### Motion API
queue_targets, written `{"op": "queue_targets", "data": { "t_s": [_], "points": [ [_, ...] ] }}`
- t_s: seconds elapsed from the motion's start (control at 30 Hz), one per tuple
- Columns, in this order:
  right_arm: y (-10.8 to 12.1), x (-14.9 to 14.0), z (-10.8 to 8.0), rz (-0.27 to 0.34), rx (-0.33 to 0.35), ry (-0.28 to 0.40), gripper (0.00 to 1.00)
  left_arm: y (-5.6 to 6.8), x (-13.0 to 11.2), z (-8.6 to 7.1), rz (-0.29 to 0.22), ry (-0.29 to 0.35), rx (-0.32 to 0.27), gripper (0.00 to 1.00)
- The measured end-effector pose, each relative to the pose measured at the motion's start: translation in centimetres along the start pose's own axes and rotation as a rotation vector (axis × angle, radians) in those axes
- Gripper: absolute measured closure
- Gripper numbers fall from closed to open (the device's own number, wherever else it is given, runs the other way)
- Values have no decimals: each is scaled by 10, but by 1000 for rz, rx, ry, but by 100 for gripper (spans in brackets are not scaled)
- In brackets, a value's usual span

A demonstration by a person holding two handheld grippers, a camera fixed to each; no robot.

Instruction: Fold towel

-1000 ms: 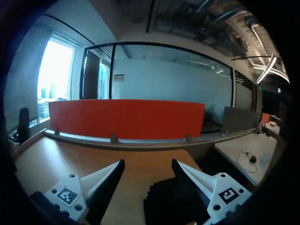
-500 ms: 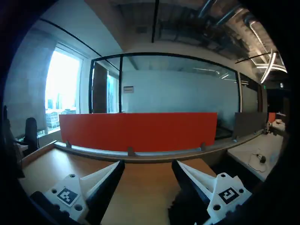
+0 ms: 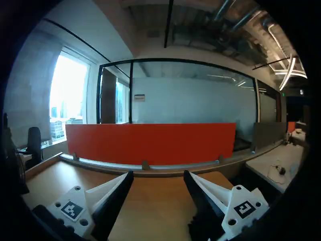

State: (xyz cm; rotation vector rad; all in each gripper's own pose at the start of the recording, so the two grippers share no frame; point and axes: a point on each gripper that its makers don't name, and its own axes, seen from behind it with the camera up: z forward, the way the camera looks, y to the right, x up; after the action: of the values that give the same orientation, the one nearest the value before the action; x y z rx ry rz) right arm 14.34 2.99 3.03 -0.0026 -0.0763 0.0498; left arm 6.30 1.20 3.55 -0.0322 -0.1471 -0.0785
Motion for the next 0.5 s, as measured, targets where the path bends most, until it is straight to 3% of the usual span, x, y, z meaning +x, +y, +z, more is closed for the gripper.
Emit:
{"op": "queue_targets", "data": {
  "t_s": [0.2,0.5],
  "points": [
    [-8,-2,0,-6,3,-7,3,0,-4,-1,-19,23,3,20],
    [-22,8,-2,15,11,-2,3,6,-7,-5,7,75,-19,20]
  ]
}}
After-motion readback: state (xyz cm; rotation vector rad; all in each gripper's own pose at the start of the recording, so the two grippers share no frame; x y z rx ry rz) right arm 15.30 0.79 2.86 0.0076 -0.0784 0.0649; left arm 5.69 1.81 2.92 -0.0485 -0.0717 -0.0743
